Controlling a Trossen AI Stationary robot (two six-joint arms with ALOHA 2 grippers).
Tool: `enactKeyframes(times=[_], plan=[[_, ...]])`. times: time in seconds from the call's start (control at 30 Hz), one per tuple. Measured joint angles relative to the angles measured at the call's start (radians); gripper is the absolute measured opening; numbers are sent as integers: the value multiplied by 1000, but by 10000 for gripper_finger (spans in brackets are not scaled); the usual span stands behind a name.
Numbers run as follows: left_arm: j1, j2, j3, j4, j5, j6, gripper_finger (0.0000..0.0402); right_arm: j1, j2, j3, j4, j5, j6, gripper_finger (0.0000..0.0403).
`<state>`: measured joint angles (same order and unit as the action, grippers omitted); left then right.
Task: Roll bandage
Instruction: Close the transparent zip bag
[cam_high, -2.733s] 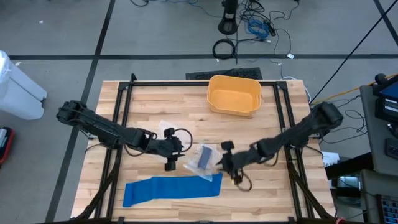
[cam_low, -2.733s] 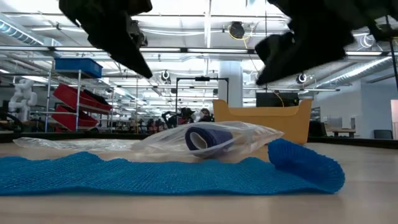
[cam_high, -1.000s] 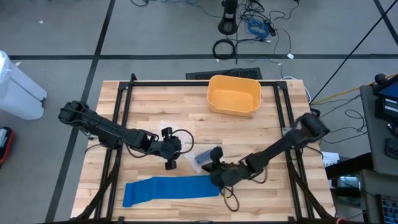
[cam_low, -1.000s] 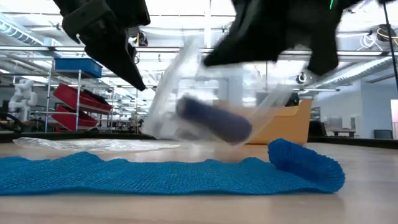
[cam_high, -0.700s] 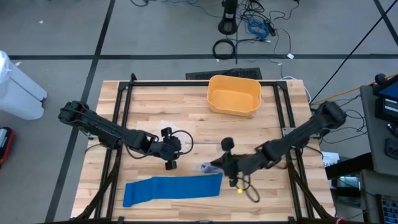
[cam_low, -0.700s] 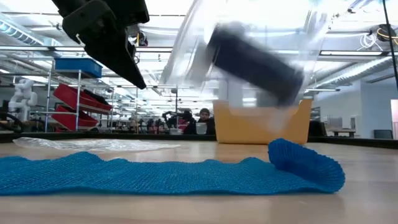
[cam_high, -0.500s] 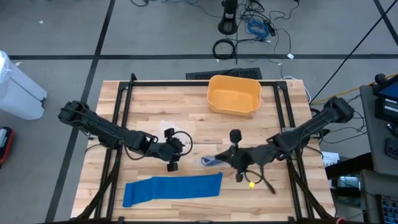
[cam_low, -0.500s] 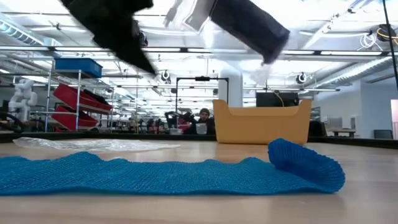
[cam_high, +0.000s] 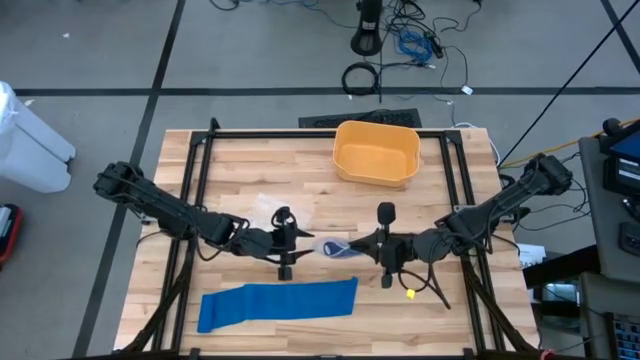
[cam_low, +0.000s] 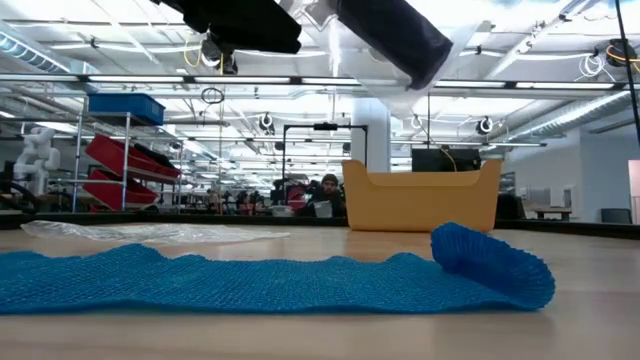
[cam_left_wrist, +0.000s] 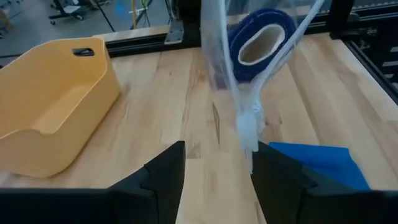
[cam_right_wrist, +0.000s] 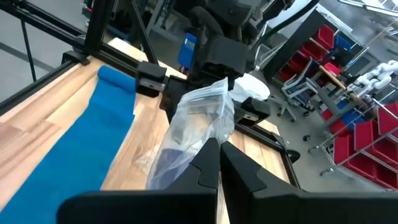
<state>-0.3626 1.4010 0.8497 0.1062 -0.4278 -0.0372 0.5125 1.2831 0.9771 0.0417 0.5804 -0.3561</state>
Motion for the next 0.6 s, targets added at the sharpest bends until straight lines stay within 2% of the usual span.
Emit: enactKeyframes(times=[0.13,0.27,0.5,0.6], plan=[[0,0,0,4,0,2,159,0,0,0,-1,17,0,0],[0,0,0,11,20,18,112,0,0,0,-3,124,5,0],[-1,0,0,25,28,18,12,0,0,0,-63,126,37,0],[0,0,0,24,43,18,6,0,0,0,-125,123,69,0]])
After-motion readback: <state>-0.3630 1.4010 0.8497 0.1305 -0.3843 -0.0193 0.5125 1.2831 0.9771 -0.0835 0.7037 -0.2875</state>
